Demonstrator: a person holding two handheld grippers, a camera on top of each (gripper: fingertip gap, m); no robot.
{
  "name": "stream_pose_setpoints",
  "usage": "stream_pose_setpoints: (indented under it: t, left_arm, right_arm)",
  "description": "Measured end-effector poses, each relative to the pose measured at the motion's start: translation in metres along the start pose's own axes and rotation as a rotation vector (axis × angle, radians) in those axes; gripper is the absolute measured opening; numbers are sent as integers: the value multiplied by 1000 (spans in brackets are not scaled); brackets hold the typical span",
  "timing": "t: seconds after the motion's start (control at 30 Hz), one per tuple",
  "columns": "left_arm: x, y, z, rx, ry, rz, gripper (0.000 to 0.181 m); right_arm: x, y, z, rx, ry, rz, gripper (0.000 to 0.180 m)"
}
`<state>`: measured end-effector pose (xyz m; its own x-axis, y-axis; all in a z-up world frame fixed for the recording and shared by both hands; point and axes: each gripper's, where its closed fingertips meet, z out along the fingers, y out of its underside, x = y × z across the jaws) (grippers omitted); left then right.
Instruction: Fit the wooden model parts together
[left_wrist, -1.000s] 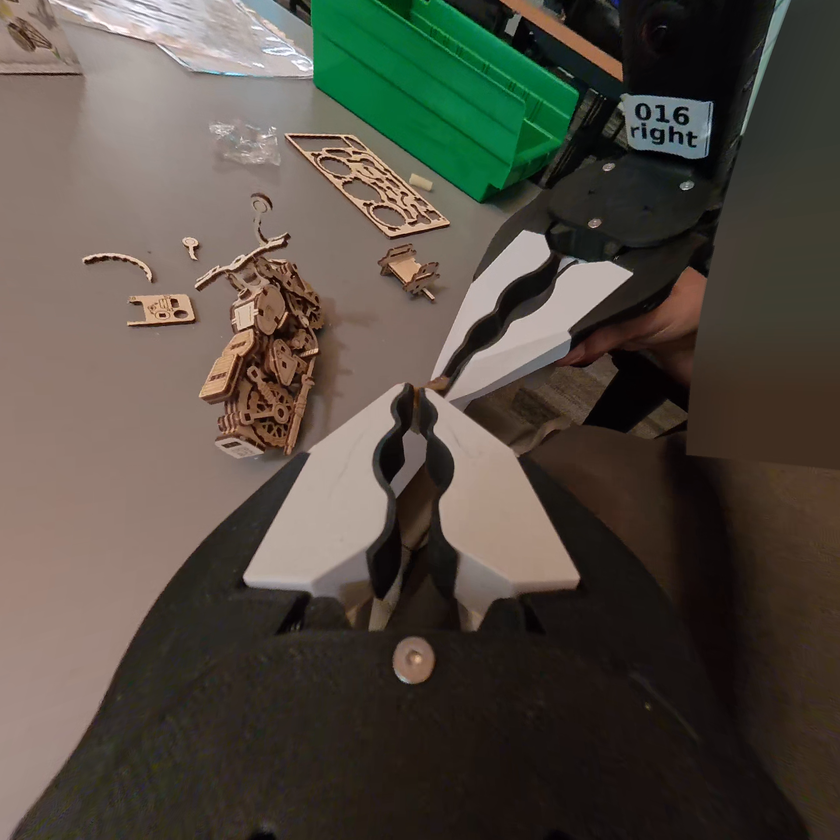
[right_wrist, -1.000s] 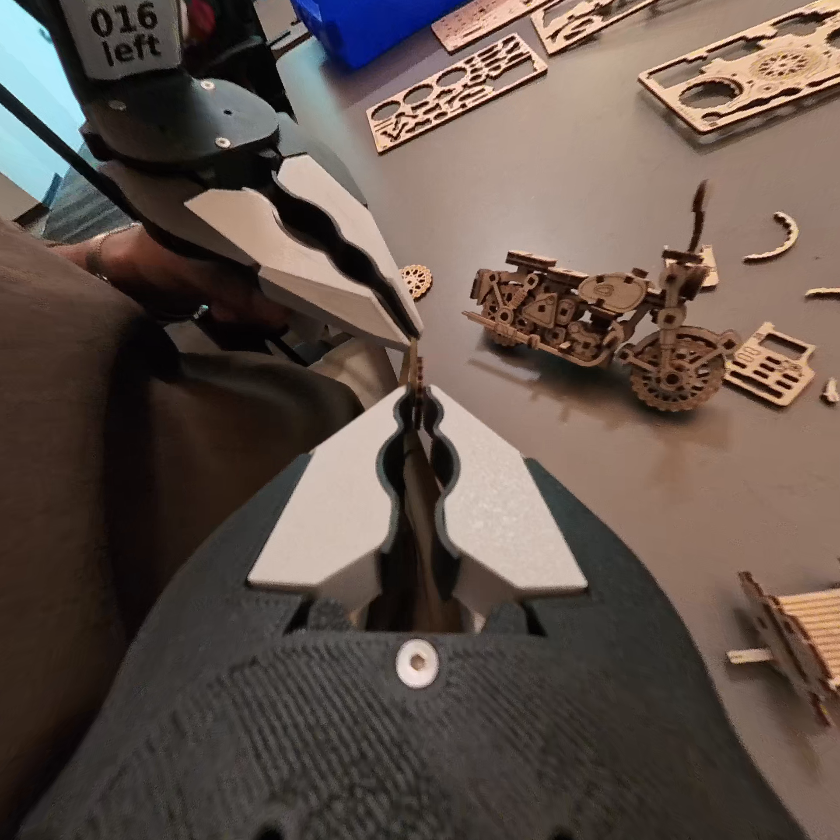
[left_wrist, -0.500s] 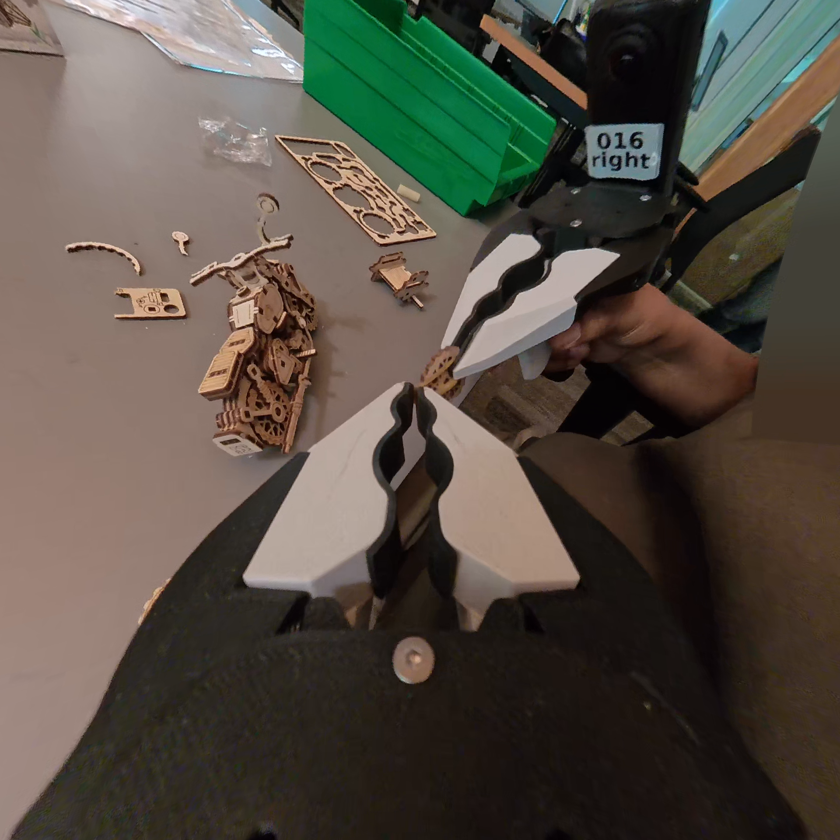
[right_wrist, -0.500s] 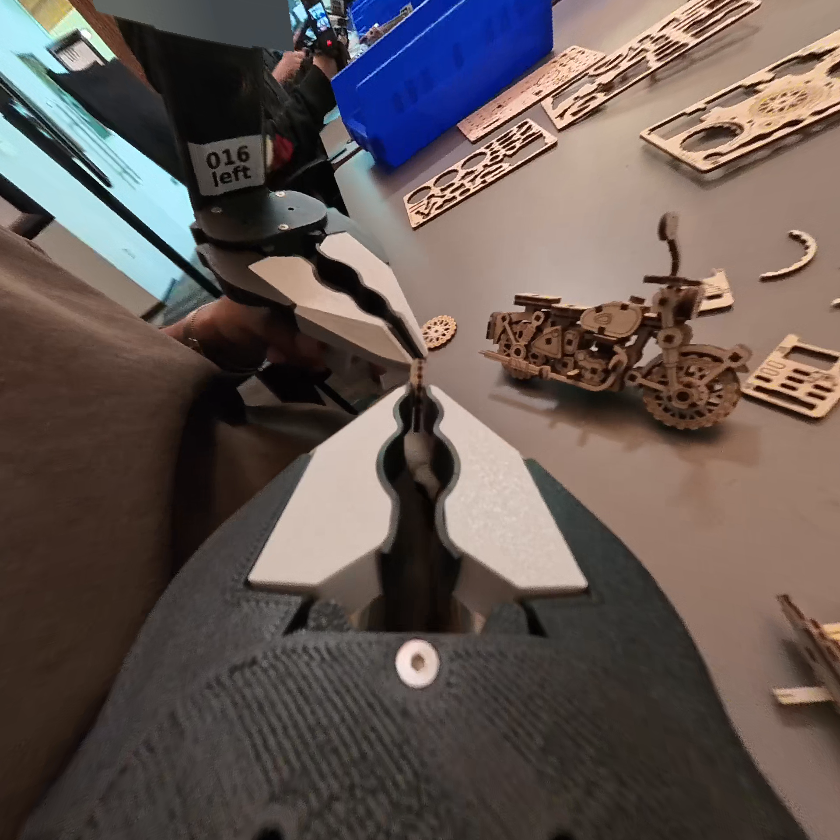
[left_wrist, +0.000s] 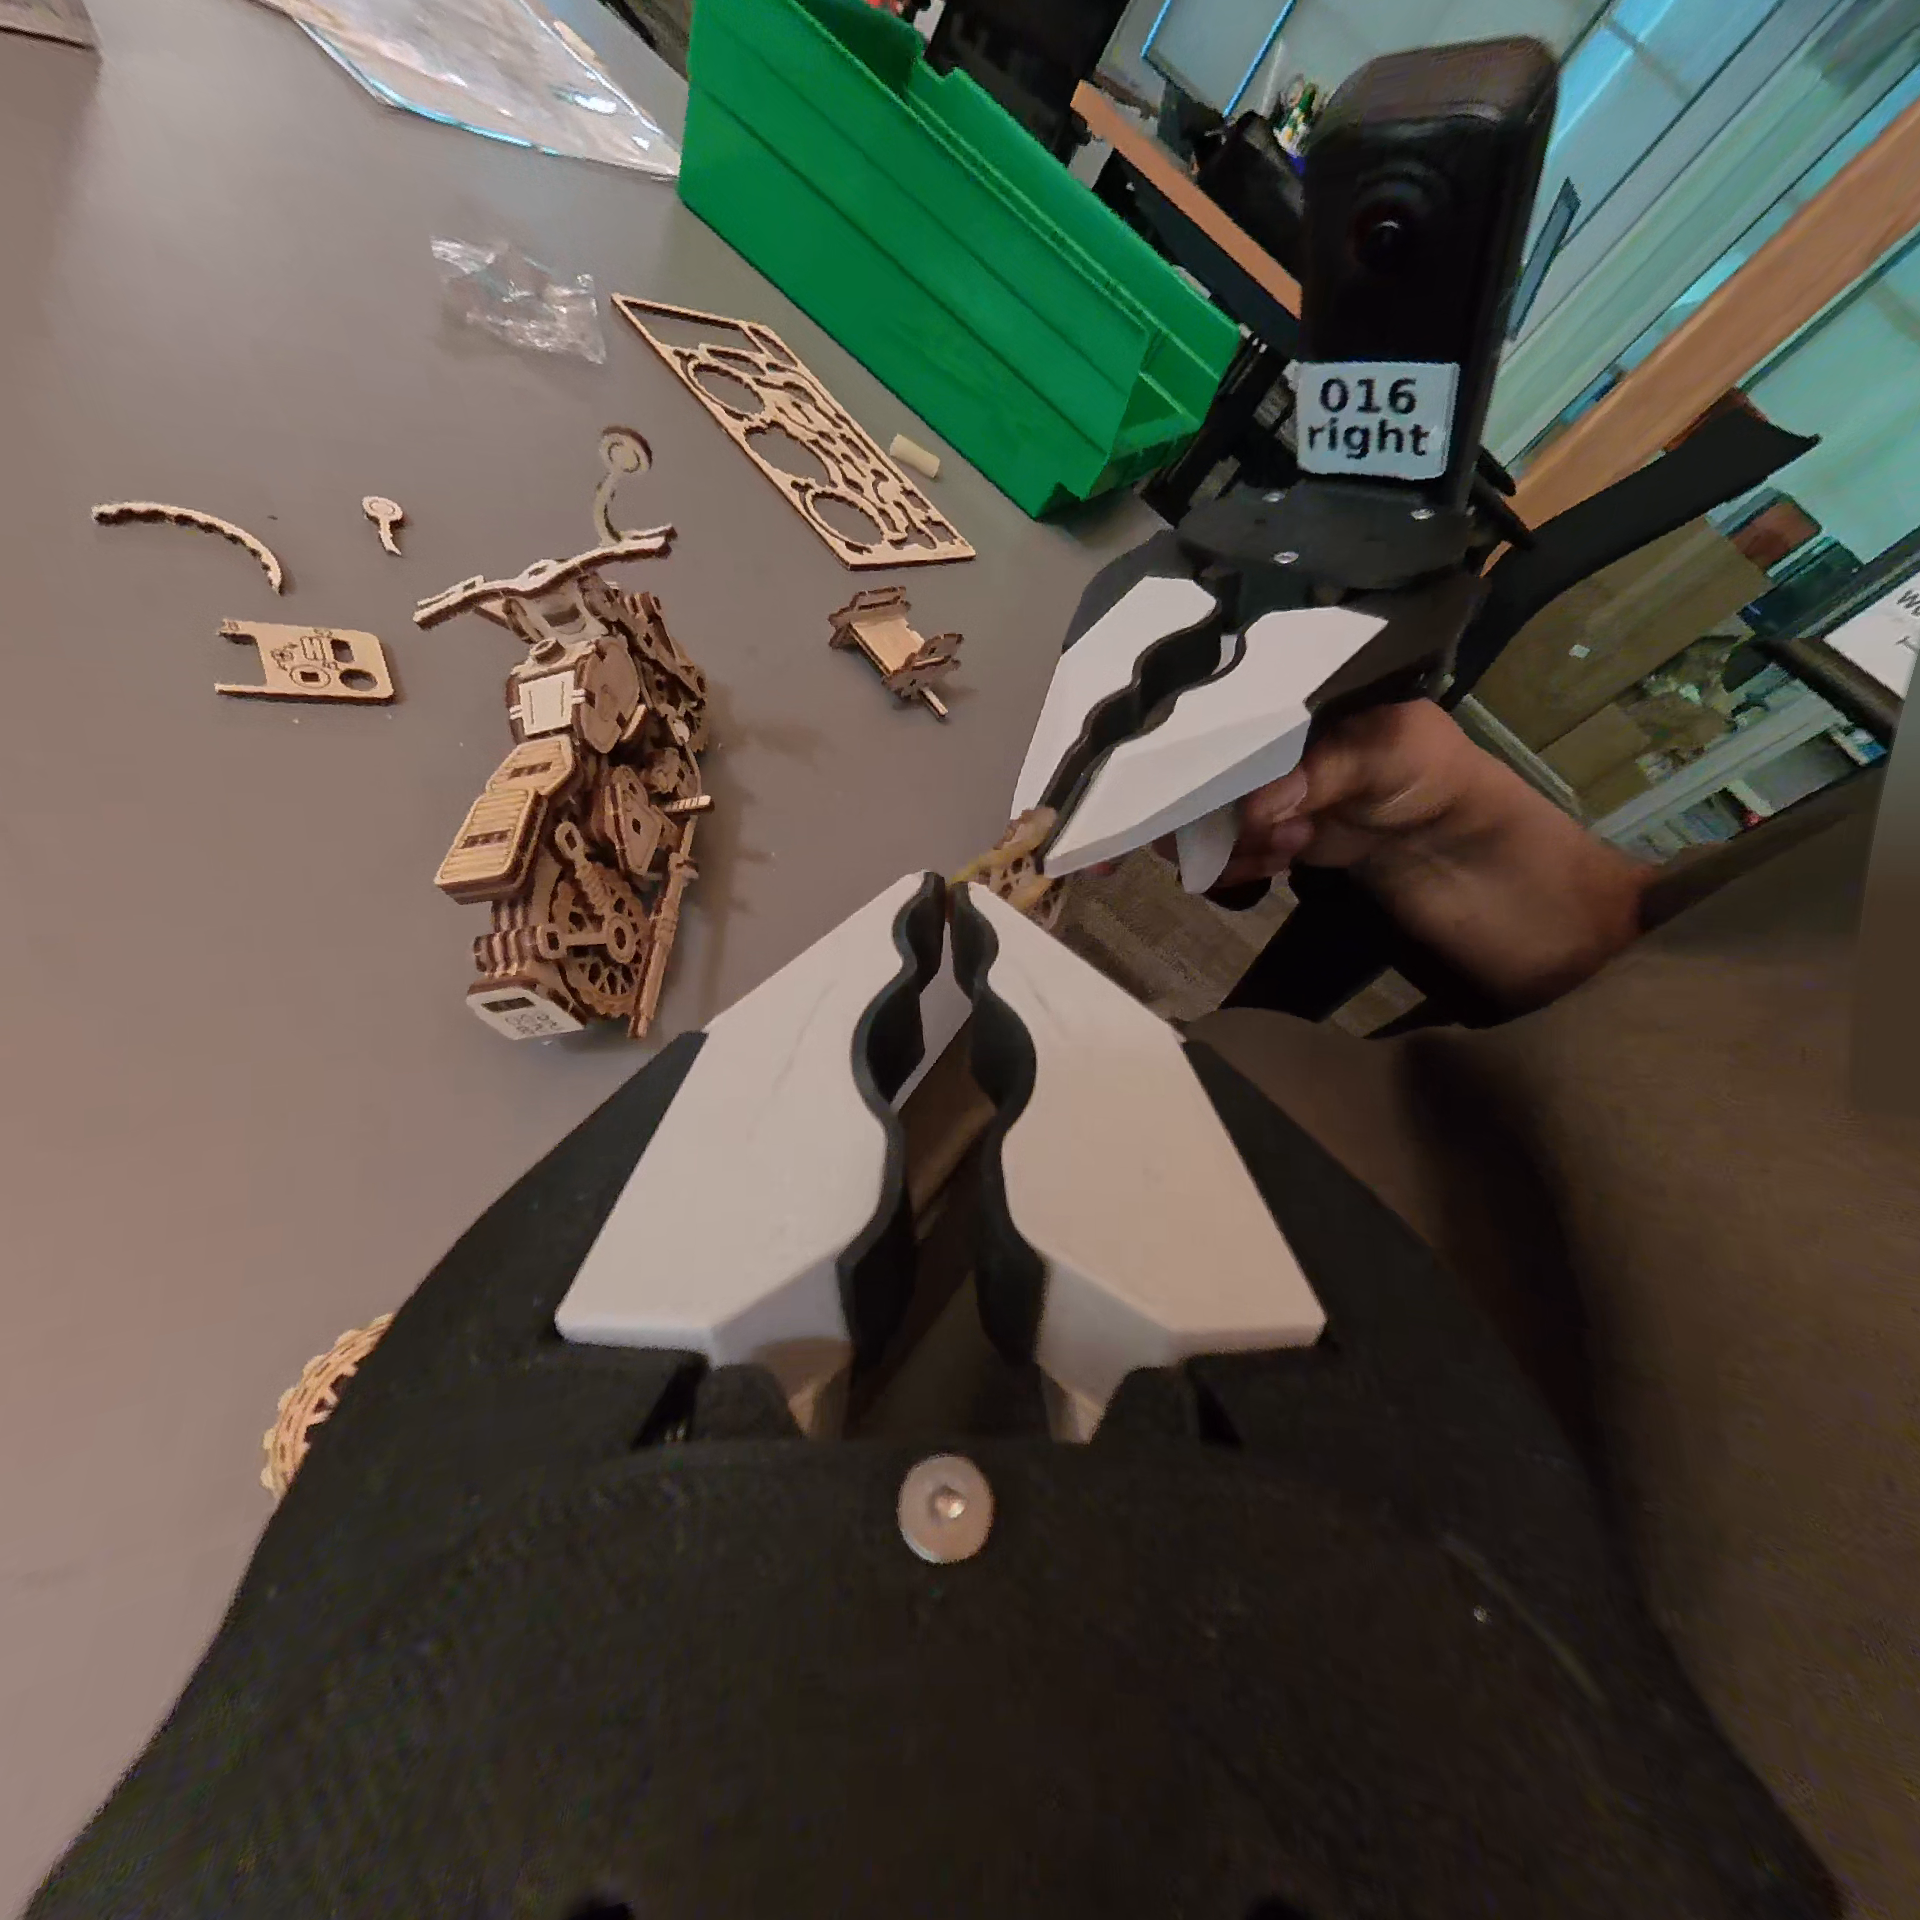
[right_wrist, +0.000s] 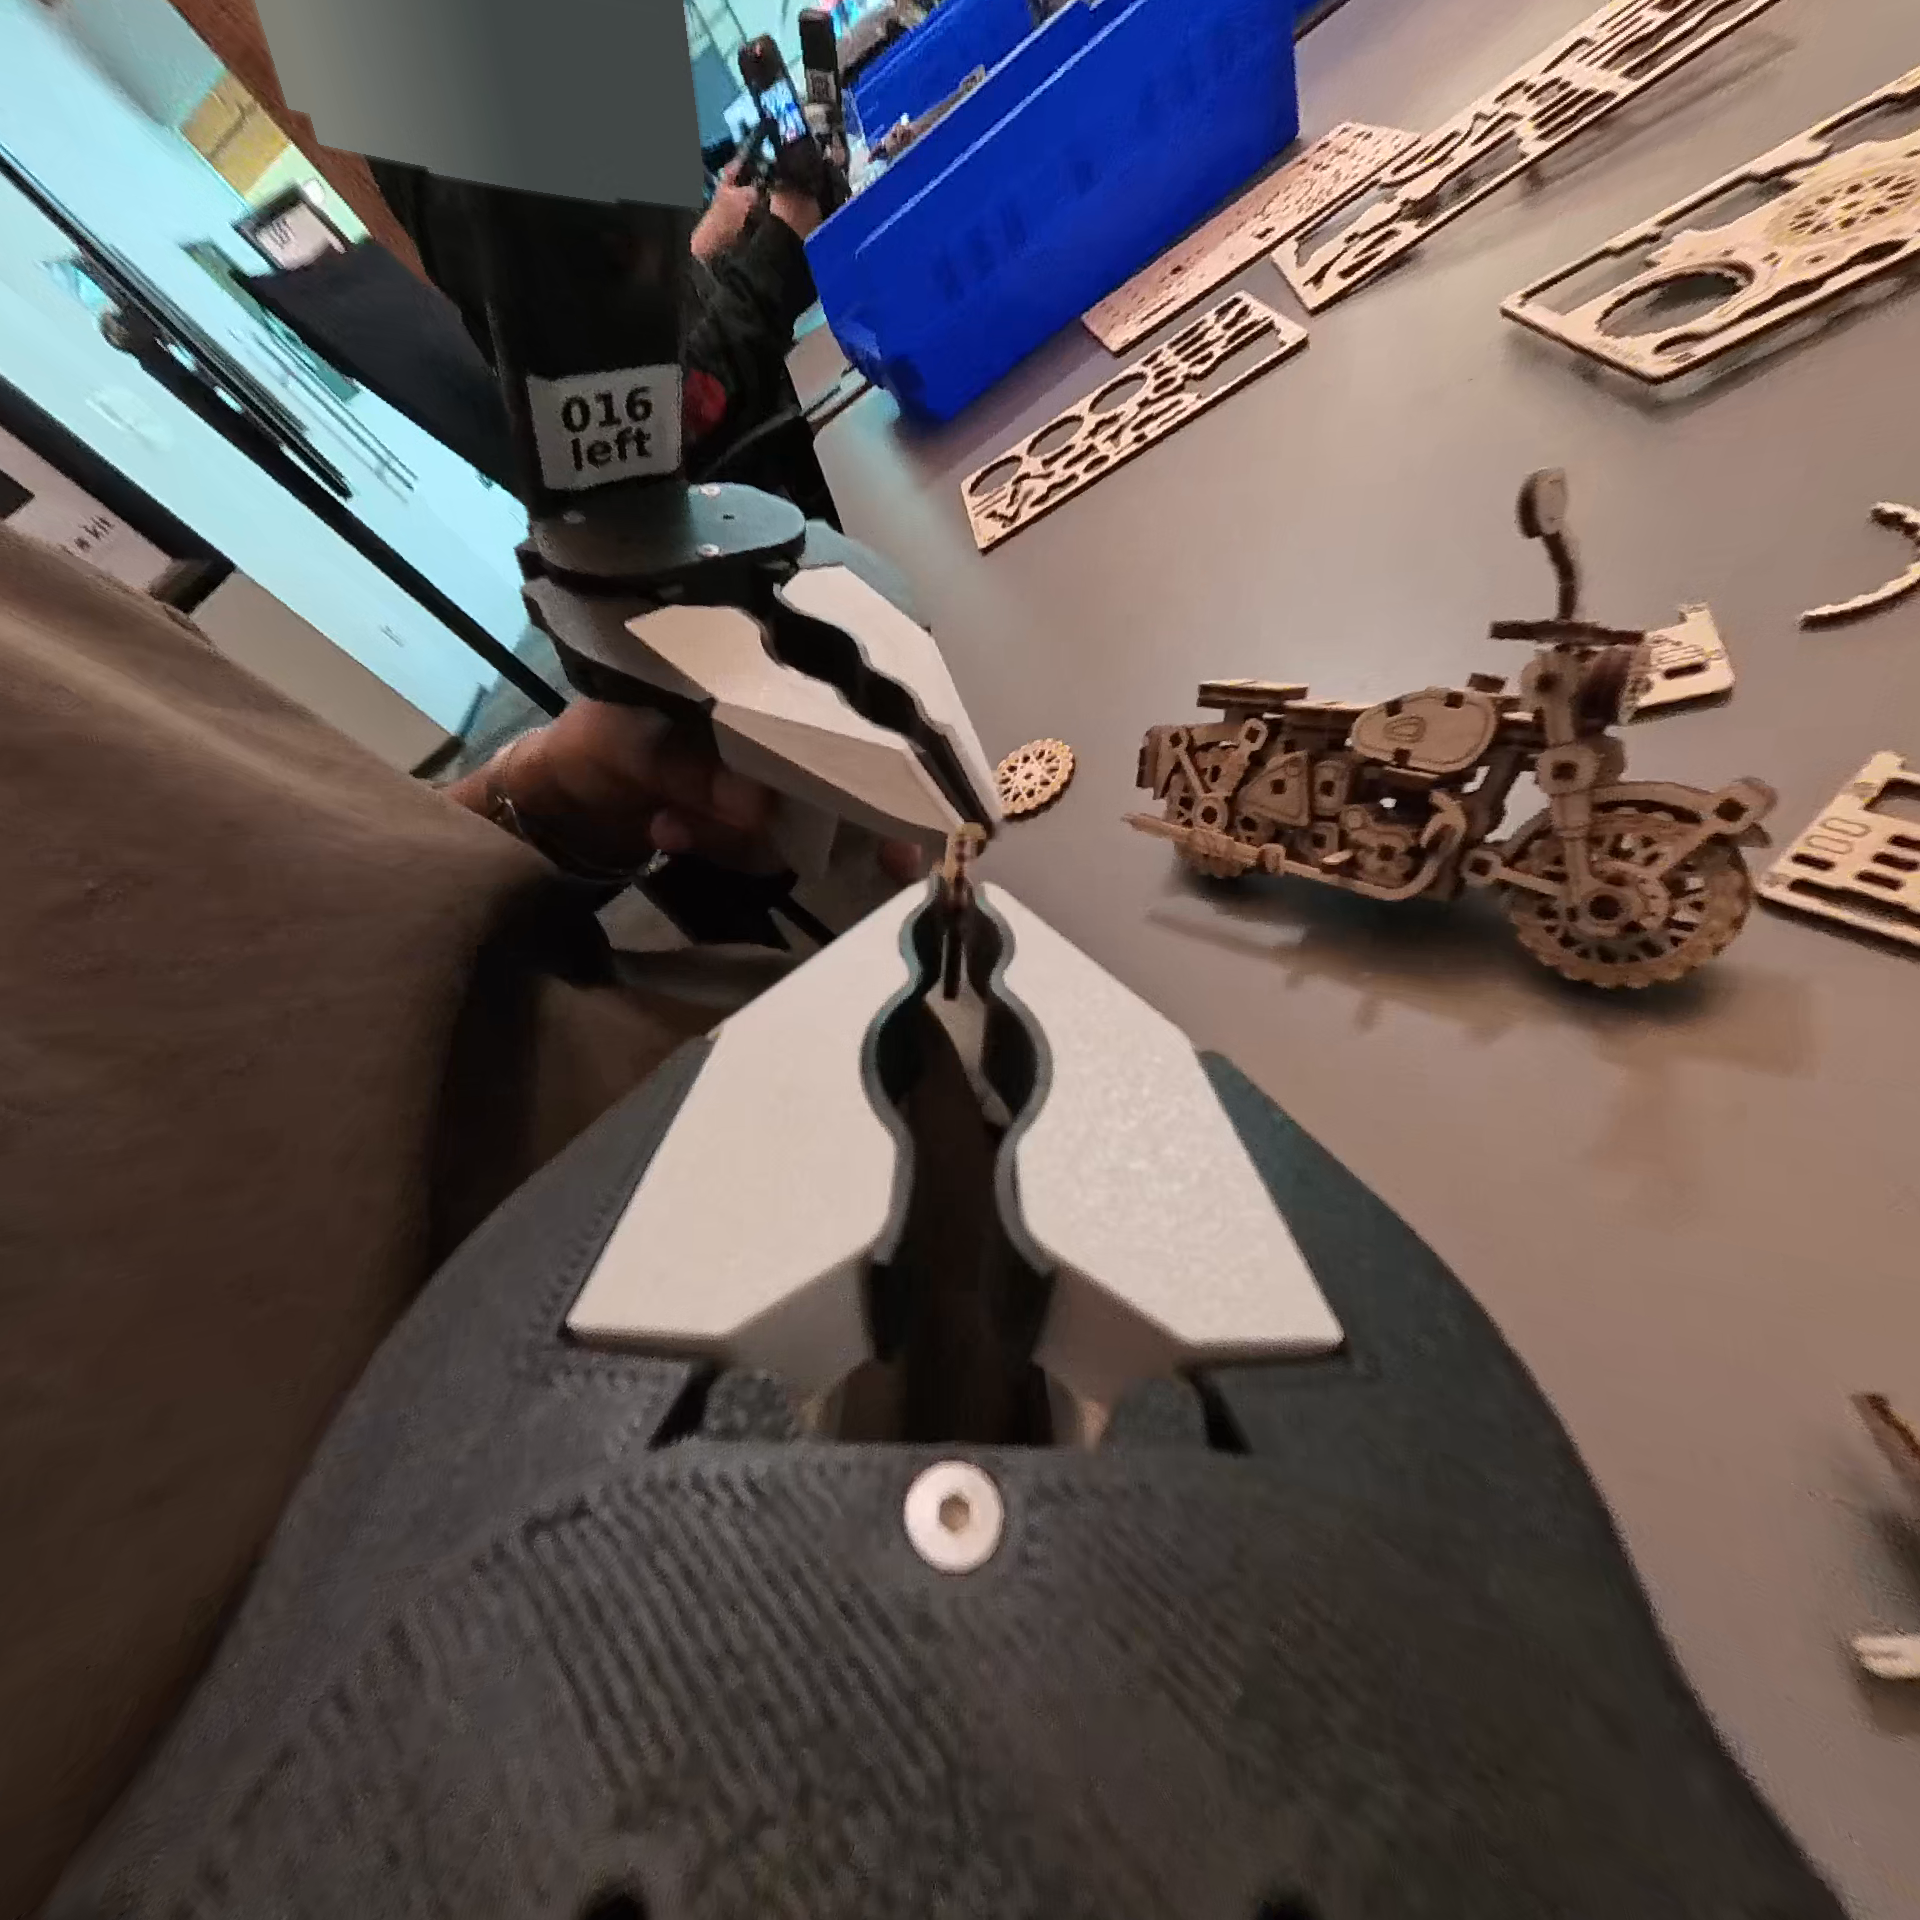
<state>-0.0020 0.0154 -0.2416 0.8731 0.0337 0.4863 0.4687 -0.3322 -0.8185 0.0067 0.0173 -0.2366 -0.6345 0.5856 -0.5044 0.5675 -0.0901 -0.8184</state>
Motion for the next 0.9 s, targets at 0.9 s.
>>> stream_pose_setpoints:
  t: [0.9]
  left_arm:
    - [15,-9,-9,77,350,-391,0]
  right_arm:
    - [-5,-18,-5,219,-256,383,2]
